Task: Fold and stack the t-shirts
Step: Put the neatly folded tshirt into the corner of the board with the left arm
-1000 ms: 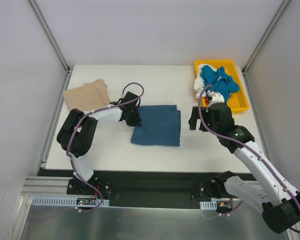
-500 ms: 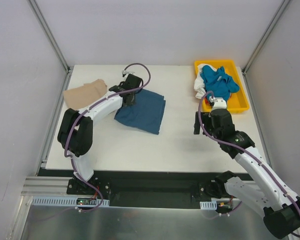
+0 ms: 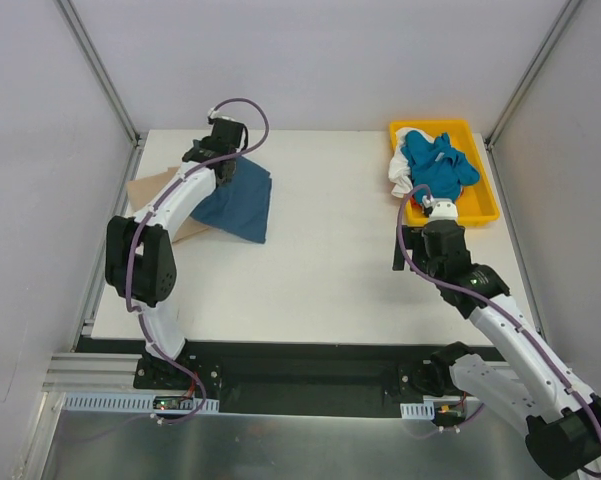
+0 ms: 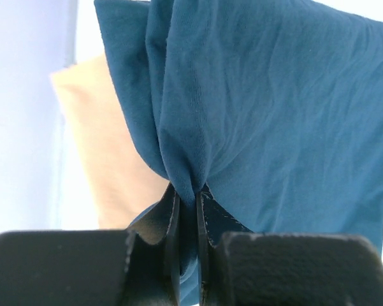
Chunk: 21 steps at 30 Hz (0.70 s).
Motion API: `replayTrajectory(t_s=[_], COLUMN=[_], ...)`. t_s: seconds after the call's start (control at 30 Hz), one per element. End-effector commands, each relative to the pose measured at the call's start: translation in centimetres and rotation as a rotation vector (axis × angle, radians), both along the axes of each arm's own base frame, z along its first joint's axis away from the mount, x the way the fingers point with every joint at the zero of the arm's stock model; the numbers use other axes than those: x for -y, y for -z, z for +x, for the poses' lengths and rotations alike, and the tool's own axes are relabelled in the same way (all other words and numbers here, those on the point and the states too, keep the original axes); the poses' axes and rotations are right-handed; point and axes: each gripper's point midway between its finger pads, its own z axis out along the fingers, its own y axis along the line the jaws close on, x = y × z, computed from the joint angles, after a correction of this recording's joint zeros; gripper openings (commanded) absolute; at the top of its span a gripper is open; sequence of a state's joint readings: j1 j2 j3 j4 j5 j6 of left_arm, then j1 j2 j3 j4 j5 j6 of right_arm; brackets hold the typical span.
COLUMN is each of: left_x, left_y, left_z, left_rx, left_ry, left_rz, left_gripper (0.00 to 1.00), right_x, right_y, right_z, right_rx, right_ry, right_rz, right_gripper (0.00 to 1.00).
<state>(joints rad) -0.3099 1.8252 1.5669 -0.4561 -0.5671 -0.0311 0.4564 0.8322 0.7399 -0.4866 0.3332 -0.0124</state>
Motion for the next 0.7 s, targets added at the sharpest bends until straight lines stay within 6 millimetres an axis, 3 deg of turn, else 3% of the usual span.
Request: replayTrajectory(t_s=[0.0, 0.37, 0.5, 0.6, 0.67], left_x=[-3.1, -4.6, -6.4, -7.8, -8.5], left_y=[-7.0, -12.0, -13.5, -12.7, -11.0], left_z=[0.7, 1.2, 0.6, 0.2, -0.1], left_rx=[0.121, 0.234, 0.274, 0.279, 0.255], left_ry=[-0.014, -0.056, -0.105, -0.158, -0.187], left_rz=[0.069, -0.034, -0.065, -0.139, -0.176], left_gripper=[0.0, 0.0, 0.0, 0.0, 0.0], right_x=[0.3, 0.5, 0.6, 0.6, 0.5], right_y=[0.0, 0.3, 0.5, 0.5, 0.6], right_z=[0.6, 0.7, 0.6, 0.7, 0.6], right_rx=[0.006, -0.002, -0.007, -0.01, -0.013], right_ry=[0.018, 0.028, 0.032, 0.033, 0.028], right_rz=[-0.005, 0.005, 0.008, 0.011, 0.014], right_gripper=[0.96, 0.96, 0.96, 0.96, 0.96])
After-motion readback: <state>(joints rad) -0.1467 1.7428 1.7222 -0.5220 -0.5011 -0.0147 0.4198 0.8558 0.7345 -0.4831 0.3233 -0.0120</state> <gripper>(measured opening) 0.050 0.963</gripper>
